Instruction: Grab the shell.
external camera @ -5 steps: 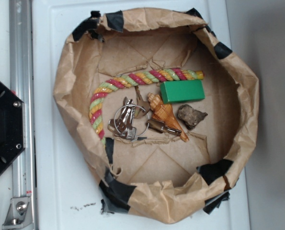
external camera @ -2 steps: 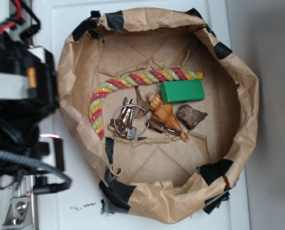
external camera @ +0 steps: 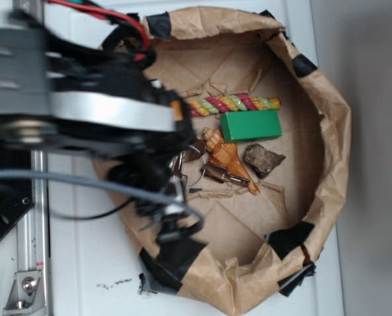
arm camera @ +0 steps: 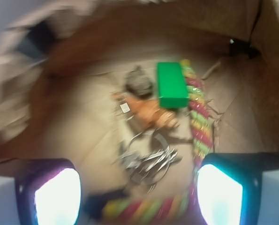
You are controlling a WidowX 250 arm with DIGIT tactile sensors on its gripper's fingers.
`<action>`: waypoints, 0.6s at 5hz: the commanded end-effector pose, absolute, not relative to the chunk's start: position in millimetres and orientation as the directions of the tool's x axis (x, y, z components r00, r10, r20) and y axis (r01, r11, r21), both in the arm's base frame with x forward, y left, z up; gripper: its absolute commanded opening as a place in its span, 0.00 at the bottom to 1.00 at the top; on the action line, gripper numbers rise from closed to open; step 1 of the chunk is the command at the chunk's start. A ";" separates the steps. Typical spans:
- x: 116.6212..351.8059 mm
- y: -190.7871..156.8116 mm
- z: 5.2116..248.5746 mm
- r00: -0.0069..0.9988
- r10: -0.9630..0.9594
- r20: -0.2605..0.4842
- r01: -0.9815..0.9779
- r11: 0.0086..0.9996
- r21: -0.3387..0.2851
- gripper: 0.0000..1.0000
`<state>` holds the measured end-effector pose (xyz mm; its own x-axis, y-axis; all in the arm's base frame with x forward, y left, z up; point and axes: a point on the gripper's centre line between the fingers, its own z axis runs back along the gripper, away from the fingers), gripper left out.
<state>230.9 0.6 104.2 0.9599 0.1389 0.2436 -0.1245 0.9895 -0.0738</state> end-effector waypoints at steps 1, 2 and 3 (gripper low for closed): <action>253.5 8.3 66.6 0.966 0.117 0.230 -0.114 0.993 -0.025 1.00; 269.3 7.5 50.1 0.974 0.096 0.203 -0.092 0.995 -0.029 1.00; 279.8 11.5 58.0 0.970 0.133 0.205 -0.125 0.991 -0.050 1.00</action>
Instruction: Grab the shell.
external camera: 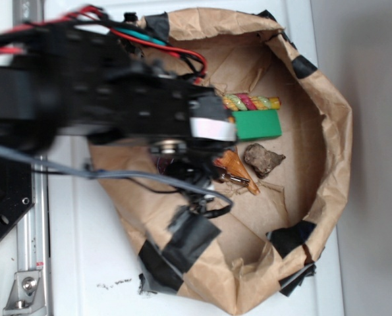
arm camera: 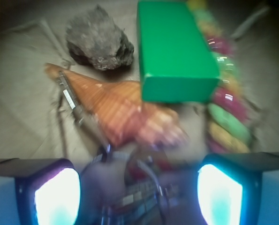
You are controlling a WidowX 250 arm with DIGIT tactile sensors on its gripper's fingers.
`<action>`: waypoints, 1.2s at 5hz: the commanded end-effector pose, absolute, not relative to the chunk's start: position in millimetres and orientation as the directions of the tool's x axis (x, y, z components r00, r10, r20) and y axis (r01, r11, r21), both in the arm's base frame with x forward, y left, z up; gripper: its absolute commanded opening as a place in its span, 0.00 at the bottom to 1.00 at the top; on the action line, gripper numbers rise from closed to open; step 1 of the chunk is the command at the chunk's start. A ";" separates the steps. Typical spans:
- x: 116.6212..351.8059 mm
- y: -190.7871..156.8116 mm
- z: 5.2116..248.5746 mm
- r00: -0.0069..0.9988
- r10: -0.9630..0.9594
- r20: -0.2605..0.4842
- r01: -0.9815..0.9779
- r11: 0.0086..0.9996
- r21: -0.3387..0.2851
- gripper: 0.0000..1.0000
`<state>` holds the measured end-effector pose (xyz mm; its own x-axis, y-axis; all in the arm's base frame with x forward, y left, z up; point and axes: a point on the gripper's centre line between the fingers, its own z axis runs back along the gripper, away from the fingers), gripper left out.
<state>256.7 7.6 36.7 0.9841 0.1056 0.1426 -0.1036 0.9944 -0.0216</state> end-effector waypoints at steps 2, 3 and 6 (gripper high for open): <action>290.7 22.4 56.5 0.967 0.176 0.186 -0.162 0.983 -0.089 1.00; 290.5 24.7 40.8 0.973 0.176 0.149 -0.164 0.982 -0.089 1.00; 305.6 -36.6 14.5 0.996 0.038 0.085 -0.020 0.979 -0.201 1.00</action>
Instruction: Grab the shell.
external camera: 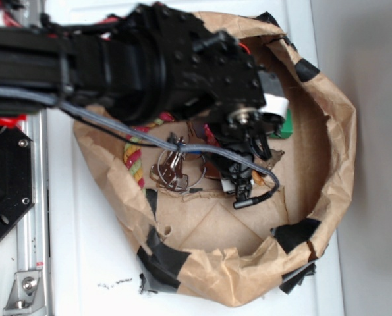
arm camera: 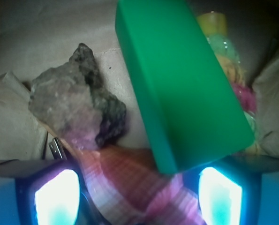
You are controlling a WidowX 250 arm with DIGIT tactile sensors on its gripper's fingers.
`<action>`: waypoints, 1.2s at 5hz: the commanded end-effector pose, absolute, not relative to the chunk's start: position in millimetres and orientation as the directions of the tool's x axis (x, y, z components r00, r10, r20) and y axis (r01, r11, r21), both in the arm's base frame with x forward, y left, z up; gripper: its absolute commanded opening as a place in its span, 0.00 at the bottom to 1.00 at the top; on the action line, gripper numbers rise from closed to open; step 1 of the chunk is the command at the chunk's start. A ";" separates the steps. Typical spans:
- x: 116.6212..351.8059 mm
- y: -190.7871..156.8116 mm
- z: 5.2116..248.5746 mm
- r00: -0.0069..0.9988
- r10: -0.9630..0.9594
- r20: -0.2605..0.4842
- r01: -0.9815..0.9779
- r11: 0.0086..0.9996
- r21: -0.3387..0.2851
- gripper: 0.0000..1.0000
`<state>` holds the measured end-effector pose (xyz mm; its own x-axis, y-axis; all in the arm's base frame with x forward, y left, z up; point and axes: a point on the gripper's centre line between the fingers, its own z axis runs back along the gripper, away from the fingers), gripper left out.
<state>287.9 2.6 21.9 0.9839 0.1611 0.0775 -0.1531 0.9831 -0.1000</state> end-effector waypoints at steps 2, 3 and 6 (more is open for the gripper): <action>295.0 -82.0 46.1 0.977 -0.198 0.077 0.213 0.922 -0.323 1.00; 281.3 -90.0 58.5 0.969 -0.241 0.061 0.248 0.921 -0.301 1.00; 277.8 -29.4 80.8 0.977 -0.152 0.148 0.146 0.988 0.047 1.00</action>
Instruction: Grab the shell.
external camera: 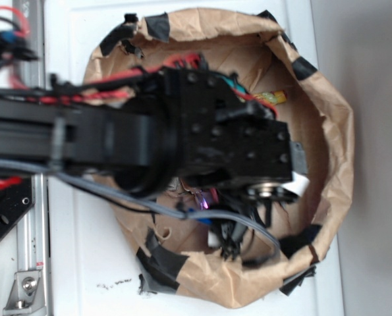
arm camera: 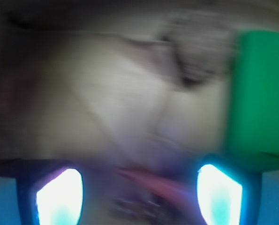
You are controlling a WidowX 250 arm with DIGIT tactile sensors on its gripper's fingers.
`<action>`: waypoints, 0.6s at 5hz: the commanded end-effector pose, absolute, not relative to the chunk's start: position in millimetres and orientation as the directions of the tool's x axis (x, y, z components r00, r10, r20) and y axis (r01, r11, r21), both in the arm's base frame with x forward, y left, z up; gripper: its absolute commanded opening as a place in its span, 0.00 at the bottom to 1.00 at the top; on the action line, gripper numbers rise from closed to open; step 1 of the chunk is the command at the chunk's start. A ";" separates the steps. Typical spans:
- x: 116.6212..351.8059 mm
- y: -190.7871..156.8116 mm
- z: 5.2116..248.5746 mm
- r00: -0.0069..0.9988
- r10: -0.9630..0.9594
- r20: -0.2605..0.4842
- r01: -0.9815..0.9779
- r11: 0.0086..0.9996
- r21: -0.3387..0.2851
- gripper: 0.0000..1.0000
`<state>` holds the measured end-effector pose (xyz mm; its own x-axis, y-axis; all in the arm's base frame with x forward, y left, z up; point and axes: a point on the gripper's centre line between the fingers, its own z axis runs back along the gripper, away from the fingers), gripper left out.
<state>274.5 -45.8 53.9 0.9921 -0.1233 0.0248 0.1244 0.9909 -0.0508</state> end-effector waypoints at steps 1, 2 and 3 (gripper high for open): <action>273.1 -7.3 93.3 0.940 -0.292 0.178 0.294 0.956 0.019 1.00; 259.2 -3.4 81.4 0.880 -0.458 0.127 0.464 0.885 -0.026 1.00; 251.1 1.9 65.4 0.825 -0.563 0.054 0.560 0.826 0.067 1.00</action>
